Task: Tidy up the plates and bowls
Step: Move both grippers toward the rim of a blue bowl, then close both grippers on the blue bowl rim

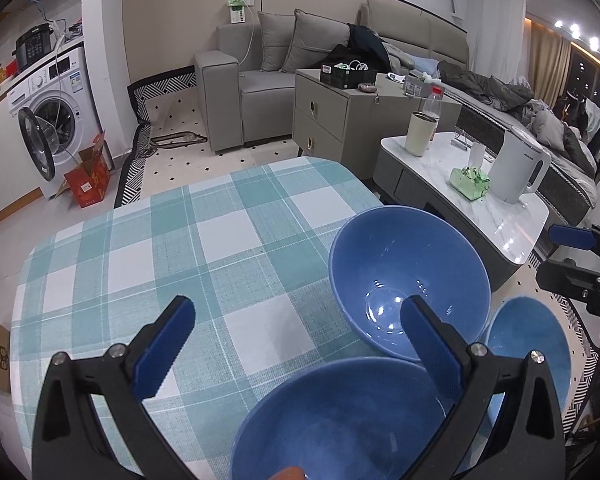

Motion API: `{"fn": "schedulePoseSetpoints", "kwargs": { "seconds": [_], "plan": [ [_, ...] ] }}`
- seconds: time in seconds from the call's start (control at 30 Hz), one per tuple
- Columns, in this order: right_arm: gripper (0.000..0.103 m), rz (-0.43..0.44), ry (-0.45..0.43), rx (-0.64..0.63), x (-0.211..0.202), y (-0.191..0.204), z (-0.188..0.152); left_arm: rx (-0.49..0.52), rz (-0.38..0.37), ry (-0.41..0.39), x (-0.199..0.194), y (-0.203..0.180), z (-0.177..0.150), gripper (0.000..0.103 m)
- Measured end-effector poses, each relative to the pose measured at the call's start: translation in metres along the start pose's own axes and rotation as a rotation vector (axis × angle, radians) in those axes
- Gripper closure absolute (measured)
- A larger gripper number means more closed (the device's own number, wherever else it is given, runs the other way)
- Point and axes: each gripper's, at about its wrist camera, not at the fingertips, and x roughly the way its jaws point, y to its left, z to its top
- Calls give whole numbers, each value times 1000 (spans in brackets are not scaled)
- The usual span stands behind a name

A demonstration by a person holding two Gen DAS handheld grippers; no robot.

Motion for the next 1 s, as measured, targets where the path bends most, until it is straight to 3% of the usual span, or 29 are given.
{"fn": "schedulePoseSetpoints", "kwargs": {
  "seconds": [0.2,1.0],
  "plan": [
    [1,-40,49,15,20,-12,1,28,4,37,17,-6,1,0],
    [2,-14,151,54,76,-26,-2,76,-31,123,57,-14,2,2]
  ]
}}
